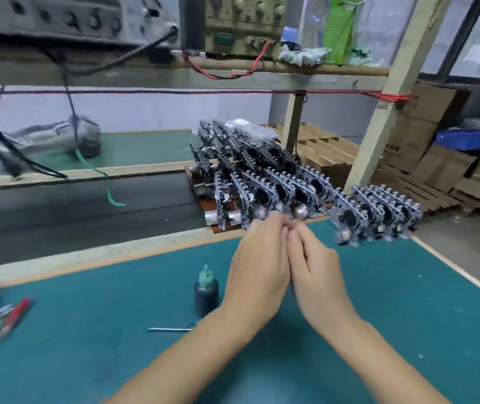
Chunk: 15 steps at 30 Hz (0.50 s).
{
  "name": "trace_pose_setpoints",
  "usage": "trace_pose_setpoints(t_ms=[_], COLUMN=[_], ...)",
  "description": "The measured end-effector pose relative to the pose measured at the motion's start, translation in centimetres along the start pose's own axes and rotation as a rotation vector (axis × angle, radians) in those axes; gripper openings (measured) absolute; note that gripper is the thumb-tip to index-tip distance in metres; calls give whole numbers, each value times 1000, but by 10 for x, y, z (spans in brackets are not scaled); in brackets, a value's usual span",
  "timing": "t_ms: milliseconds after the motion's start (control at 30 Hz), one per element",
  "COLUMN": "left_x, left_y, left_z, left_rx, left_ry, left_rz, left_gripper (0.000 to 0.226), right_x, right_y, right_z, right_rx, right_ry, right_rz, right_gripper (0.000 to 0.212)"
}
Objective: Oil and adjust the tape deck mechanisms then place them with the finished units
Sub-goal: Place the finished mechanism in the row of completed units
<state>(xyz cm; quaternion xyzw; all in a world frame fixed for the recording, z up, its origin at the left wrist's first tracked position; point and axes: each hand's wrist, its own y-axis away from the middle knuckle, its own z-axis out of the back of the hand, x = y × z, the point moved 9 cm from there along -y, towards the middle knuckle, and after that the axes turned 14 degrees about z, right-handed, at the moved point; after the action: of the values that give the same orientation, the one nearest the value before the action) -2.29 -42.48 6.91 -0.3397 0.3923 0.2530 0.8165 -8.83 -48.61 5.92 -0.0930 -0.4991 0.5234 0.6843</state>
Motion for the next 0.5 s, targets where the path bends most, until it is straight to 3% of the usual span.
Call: trace_pose_setpoints(t_ms=[133, 233, 367, 500], left_x=[35, 82, 138, 146], left_y=[55, 94, 139, 179], left_z=[113, 179, 259, 347], left_rx=[-153, -287, -402, -572], left_ry=[-16, -87, -378, -830], left_rz=[64, 235, 454, 513], left_gripper=[17, 21, 16, 10], right_x=[93, 141, 196, 261], right_y=[15, 31, 55, 69], right_z=[-83, -157, -253, -319], right_rx=[143, 330, 596, 690], right_ry=[-299, -337, -299, -320], right_rz=[149, 206, 234, 382], right_gripper=[25, 22, 27, 21])
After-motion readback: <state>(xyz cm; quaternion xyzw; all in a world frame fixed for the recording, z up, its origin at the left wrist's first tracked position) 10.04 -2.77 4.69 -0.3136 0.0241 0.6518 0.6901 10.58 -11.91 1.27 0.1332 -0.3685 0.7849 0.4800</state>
